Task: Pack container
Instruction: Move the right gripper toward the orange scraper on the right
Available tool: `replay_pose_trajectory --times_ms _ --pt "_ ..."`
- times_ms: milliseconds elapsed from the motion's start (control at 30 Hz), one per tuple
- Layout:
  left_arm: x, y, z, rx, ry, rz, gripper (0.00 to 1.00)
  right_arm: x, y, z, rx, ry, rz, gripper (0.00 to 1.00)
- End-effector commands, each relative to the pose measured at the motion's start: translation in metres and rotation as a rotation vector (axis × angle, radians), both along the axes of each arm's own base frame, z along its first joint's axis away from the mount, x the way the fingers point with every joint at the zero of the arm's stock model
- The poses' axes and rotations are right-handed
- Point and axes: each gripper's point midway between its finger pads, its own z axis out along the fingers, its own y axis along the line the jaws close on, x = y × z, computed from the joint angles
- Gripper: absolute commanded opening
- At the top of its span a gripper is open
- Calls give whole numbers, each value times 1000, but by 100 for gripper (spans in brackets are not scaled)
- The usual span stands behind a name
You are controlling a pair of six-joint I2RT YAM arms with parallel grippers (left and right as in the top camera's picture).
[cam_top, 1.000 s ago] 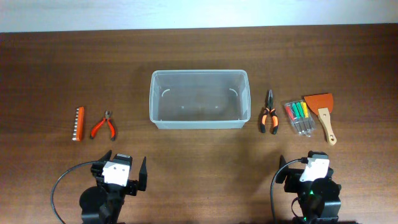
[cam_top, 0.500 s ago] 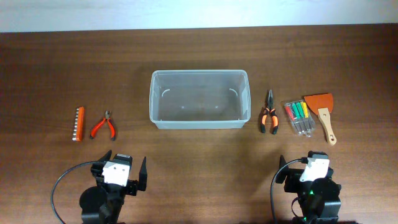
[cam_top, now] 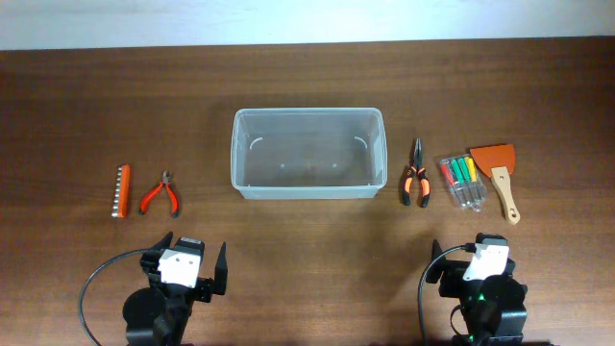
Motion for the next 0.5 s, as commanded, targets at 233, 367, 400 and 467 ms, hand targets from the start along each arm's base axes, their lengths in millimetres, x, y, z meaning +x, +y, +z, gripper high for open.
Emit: replay_pose_trajectory --times_ms 233,367,400,467 --pt "1 -2 3 9 -21 -17 99 0 -3 -1 -3 -6 -17 98" --pt "3 -2 9 11 -50 -16 99 0 -3 -1 -3 -6 -17 98" --pt "4 -2 13 13 -68 -12 99 0 -3 -1 -3 -6 -17 98" --pt "7 0 23 15 -108 -7 99 0 -3 -1 -3 -6 -17 98"
